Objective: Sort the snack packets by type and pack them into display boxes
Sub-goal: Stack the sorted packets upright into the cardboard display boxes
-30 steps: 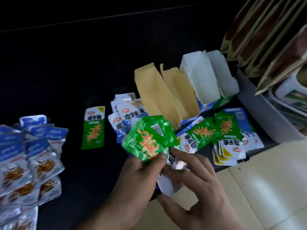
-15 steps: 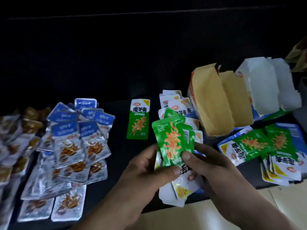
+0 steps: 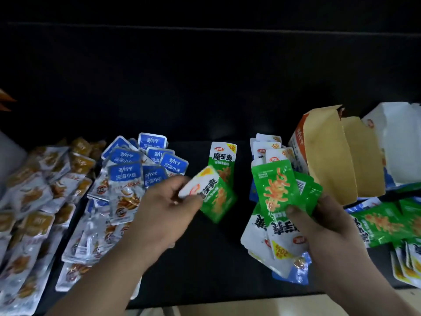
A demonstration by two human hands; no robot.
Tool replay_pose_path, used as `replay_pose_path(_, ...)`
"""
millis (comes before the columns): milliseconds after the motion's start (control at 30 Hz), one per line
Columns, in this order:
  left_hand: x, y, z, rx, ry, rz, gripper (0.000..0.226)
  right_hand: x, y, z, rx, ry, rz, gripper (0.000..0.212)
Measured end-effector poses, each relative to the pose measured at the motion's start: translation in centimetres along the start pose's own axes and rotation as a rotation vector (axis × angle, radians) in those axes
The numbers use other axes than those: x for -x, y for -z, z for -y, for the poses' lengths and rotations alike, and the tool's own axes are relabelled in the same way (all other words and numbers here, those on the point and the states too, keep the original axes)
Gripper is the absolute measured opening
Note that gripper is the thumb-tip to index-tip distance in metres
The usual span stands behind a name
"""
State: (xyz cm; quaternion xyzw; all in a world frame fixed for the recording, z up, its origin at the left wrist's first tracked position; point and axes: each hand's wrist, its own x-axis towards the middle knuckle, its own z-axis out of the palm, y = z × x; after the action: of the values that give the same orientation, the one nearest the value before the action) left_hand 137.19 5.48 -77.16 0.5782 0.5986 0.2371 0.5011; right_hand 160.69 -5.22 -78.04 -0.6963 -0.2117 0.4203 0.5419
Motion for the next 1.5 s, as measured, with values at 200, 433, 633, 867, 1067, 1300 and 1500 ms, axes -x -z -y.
replay_pose_path(200, -5.7, -2.5, 0.3, -0.187, -0.130, 0.133, 0.029, 0.3, -0.2, -0.7, 0.085, 0.031, 0.015, 0.036)
replay_pose_path(433, -6.3, -3.0, 0.2, -0.404, -0.295, -0.193, 0.039, 0.3, -1.2, -0.5, 0.138, -0.071, 0.086, 0.032)
replay_pose_path(633, 3.4, -5.1, -0.1, 0.141, -0.069, 0.175, 0.024, 1.3, -2.5, -0.1, 0.053, -0.145, 0.102, 0.026)
replay_pose_path(867, 3.0, -4.8, -0.8, 0.424, 0.086, 0.126, 0.031, 1.4, -2.7, 2.3, -0.051, -0.198, 0.346, 0.042)
replay_pose_path(1067, 2.4, -4.6, -0.3, 0.017, -0.040, 0.061, 0.055, 0.0, -2.4, 4.7, 0.517, -0.059, 0.482, 0.034)
replay_pose_path(1300, 2.0, -2.5, -1.9, -0.493, -0.433, 0.256, 0.079, -2.4, -3.6, 7.8, 1.184, 0.217, 0.861, 0.041)
replay_pose_path(1500, 2.1, -2.0, -0.5, -0.051, -0.050, 0.334, 0.047, -2.7, -3.5, 7.7, 0.986, 0.399, 0.455, 0.045)
